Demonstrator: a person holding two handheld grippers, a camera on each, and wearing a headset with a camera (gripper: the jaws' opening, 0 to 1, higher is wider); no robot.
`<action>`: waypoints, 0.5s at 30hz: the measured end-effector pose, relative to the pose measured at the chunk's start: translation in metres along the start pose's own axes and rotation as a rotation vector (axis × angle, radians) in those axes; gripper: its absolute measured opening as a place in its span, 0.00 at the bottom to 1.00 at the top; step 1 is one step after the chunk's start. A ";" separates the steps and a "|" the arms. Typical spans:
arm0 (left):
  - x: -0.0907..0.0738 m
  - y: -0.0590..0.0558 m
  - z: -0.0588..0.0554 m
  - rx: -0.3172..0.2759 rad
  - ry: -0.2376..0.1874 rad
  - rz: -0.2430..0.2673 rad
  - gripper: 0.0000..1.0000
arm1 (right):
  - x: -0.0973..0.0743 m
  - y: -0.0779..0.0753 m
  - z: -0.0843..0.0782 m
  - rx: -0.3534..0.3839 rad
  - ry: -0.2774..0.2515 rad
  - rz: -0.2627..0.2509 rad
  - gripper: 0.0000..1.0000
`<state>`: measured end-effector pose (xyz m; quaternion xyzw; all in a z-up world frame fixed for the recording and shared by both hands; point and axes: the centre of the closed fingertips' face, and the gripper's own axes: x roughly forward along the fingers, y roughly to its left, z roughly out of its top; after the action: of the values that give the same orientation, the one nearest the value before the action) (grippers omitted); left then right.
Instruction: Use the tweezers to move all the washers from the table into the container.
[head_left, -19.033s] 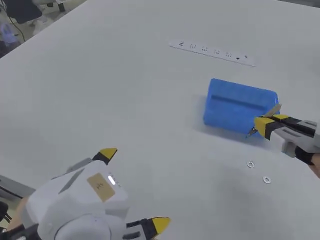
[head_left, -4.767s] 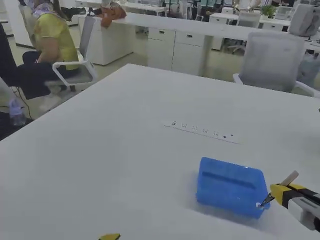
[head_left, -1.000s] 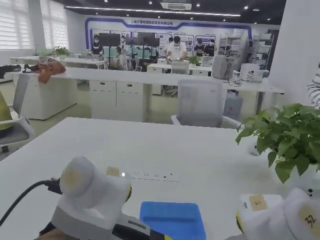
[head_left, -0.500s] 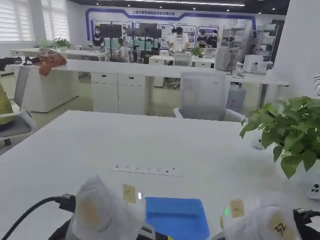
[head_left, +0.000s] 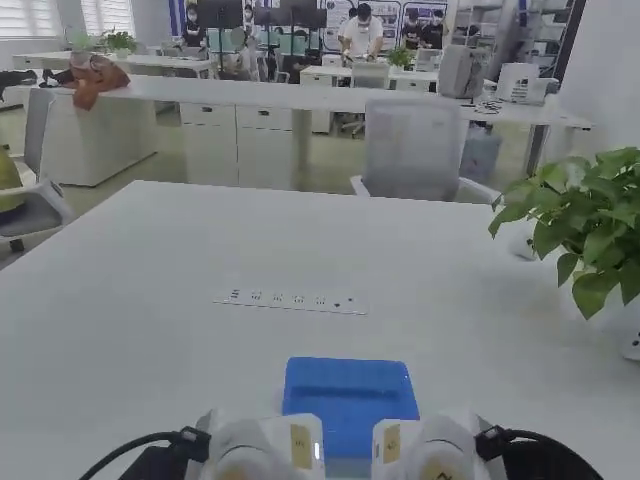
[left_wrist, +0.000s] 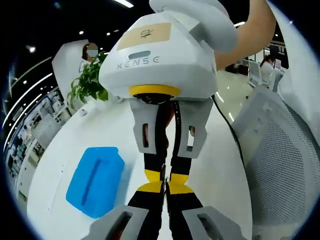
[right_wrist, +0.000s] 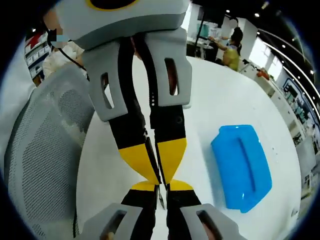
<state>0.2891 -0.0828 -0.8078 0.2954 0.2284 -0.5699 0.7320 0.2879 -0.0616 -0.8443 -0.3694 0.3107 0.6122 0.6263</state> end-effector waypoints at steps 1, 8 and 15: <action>0.000 0.002 -0.004 0.003 0.008 0.001 0.00 | 0.000 -0.001 0.000 0.002 -0.006 -0.001 0.02; 0.004 0.002 -0.023 0.027 0.080 -0.009 0.00 | 0.015 -0.004 0.000 0.066 -0.027 0.027 0.03; 0.012 0.006 -0.044 0.023 0.132 0.010 0.00 | 0.029 0.003 -0.013 0.020 0.033 0.040 0.02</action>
<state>0.2983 -0.0600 -0.8468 0.3417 0.2683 -0.5480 0.7148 0.2877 -0.0570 -0.8761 -0.3672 0.3344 0.6151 0.6123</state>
